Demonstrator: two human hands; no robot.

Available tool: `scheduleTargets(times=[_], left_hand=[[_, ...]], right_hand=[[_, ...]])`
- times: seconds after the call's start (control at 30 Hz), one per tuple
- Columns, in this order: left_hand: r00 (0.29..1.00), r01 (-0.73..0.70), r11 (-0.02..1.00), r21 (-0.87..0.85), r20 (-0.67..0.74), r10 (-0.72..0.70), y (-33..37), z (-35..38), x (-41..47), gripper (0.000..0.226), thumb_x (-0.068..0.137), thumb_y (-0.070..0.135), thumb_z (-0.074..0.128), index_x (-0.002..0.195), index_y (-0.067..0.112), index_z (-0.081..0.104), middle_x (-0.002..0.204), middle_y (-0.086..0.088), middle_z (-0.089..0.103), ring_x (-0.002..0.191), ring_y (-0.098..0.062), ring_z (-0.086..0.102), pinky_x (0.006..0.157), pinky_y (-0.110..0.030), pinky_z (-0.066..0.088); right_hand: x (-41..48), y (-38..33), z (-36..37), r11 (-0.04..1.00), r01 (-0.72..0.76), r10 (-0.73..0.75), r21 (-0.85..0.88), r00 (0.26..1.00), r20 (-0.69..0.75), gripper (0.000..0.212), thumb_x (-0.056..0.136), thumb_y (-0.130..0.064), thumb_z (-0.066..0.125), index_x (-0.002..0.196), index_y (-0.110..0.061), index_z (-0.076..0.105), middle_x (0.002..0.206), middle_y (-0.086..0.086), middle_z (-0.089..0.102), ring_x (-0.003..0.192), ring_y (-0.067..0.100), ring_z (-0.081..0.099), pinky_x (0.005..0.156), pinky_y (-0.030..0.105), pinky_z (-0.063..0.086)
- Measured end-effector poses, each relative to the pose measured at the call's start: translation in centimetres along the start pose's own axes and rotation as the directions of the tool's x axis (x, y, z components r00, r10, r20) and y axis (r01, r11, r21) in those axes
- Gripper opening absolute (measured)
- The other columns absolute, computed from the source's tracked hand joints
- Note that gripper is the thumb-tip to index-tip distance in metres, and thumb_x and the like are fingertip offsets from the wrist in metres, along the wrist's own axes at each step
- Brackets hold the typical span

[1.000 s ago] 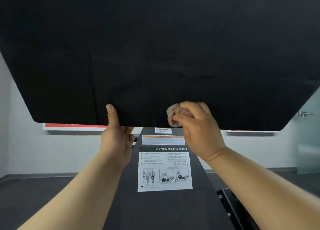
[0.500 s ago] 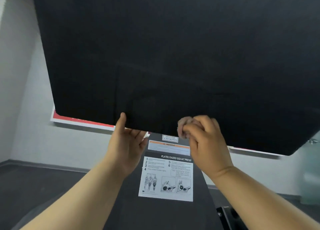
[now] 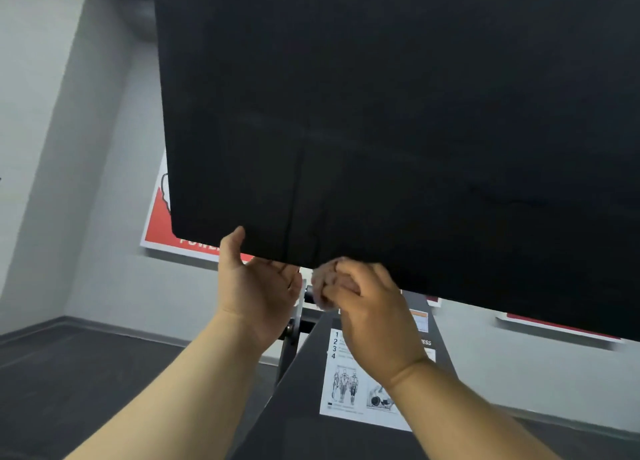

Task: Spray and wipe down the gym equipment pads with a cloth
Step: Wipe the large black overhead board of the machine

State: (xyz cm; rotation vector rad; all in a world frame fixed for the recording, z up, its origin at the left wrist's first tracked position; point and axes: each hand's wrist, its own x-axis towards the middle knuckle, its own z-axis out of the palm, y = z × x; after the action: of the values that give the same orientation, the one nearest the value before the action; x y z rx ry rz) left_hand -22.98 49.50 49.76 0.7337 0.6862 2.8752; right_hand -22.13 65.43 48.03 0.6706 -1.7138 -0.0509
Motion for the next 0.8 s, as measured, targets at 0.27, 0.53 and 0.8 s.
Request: scheduleTargets(times=[0.27, 0.53, 0.8], left_hand=[[0.998, -0.048, 0.998, -0.052, -0.045, 0.045, 1.1, -0.6, 0.1, 0.045, 0.09, 0.053, 0.042, 0.107, 0.02, 0.067, 0.11, 0.0, 0.073, 0.104, -0.017, 0.068, 0.098, -0.035, 0.04], [0.998, -0.053, 0.998, -0.027, 0.018, 0.053, 2.2, -1.5, -0.1, 0.074, 0.091, 0.068, 0.028, 0.119, 0.009, 0.064, 0.114, -0.014, 0.072, 0.098, -0.023, 0.072, 0.096, -0.037, 0.045], [0.999, 0.011, 0.997, -0.07, 0.036, -0.009, 2.3, -1.9, 0.0, 0.08, 0.088, 0.075, 0.024, 0.133, 0.018, 0.057, 0.123, -0.002, 0.069, 0.116, -0.011, 0.058, 0.112, -0.033, 0.024]], right_hand=[[12.4, -1.4, -6.5, 0.999, 0.017, -0.038, -0.049, 0.891, -0.452, 0.03, 0.082, 0.005, 0.056, 0.102, -0.007, 0.075, 0.112, 0.019, 0.061, 0.099, 0.03, 0.052, 0.09, 0.014, 0.032], [3.1, -2.7, 2.0, 0.997, 0.073, -0.072, 0.008, 0.997, -0.015, 0.029, 0.086, -0.008, 0.048, 0.093, -0.011, 0.076, 0.107, 0.01, 0.063, 0.089, 0.027, 0.055, 0.073, 0.041, 0.054], [15.8, -3.8, -5.7, 0.996, 0.043, -0.075, -0.081, 0.884, -0.462, 0.029, 0.086, 0.0, 0.055, 0.104, -0.01, 0.074, 0.115, 0.015, 0.061, 0.103, 0.025, 0.051, 0.09, 0.012, 0.036]])
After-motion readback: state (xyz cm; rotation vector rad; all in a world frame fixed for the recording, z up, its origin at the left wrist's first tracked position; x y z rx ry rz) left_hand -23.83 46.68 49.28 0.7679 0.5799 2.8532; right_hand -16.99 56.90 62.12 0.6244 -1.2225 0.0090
